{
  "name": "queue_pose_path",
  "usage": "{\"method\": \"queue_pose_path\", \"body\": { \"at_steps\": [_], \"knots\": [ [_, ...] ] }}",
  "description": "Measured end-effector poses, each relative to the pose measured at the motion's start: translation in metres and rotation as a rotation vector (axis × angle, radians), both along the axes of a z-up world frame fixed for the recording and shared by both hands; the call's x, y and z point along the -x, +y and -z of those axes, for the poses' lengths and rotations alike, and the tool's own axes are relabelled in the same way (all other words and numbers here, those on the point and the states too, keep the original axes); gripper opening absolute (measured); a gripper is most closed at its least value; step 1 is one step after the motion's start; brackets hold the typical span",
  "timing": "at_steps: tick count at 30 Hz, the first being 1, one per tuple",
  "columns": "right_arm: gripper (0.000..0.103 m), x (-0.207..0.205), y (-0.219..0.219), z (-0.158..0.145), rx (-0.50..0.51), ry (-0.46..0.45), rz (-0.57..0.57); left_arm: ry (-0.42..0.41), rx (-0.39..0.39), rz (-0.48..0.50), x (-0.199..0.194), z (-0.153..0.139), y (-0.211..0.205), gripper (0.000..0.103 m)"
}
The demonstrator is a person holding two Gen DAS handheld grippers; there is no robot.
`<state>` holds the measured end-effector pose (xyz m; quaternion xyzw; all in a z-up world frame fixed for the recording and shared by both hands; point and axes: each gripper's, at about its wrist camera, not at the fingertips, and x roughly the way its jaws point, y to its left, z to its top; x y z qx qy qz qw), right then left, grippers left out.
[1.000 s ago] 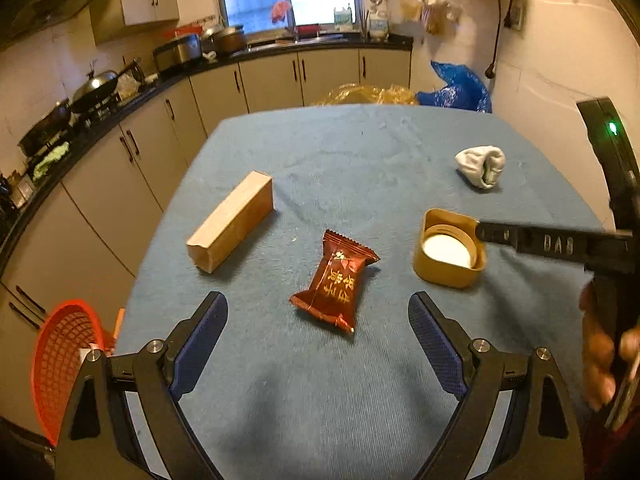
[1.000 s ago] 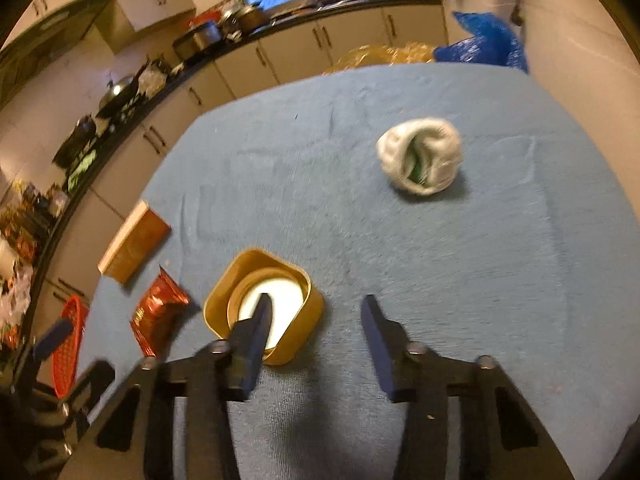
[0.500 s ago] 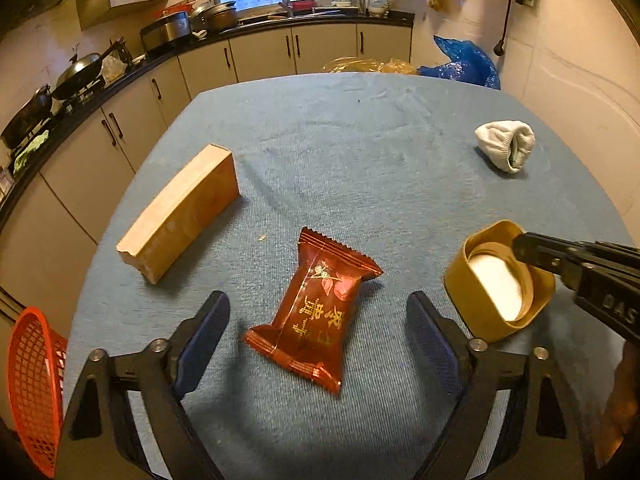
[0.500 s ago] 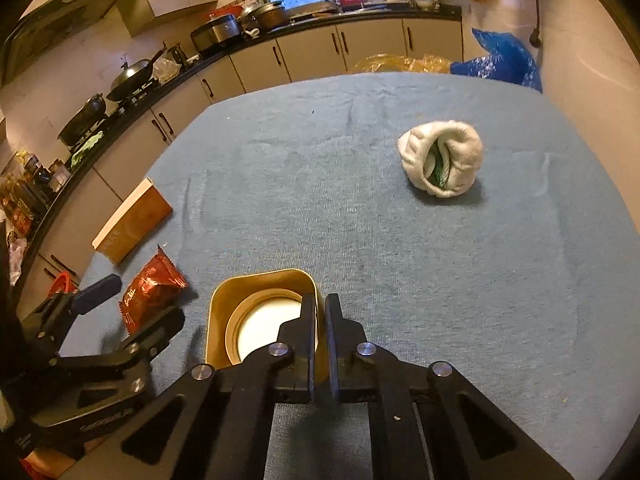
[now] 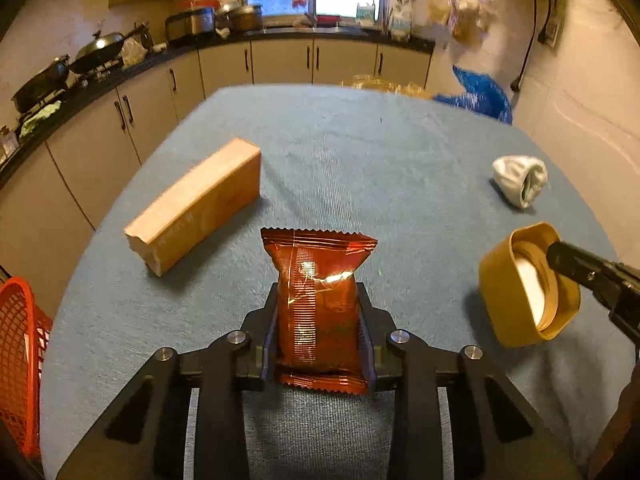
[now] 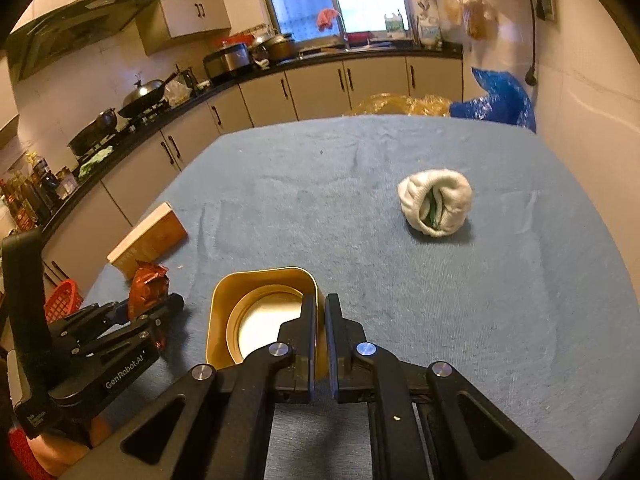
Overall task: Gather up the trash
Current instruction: 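Lift the snack wrapper with the left gripper while the right lifts the yellow lid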
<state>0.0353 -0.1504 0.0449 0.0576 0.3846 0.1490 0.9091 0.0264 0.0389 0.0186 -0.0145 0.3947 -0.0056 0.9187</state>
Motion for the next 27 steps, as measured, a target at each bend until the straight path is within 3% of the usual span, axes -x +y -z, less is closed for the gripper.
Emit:
{"method": "queue_pose_path", "body": {
  "at_steps": [7,27],
  "knots": [
    [0.005,0.004,0.003,-0.004,0.002,-0.036,-0.001,-0.155,-0.041,-0.034,0.018,-0.023,0.001,0.031],
    [0.005,0.008,0.007,-0.002,0.034,-0.055,0.009,-0.17,-0.058,-0.036,0.016,-0.024,0.0,0.031]
  ]
}}
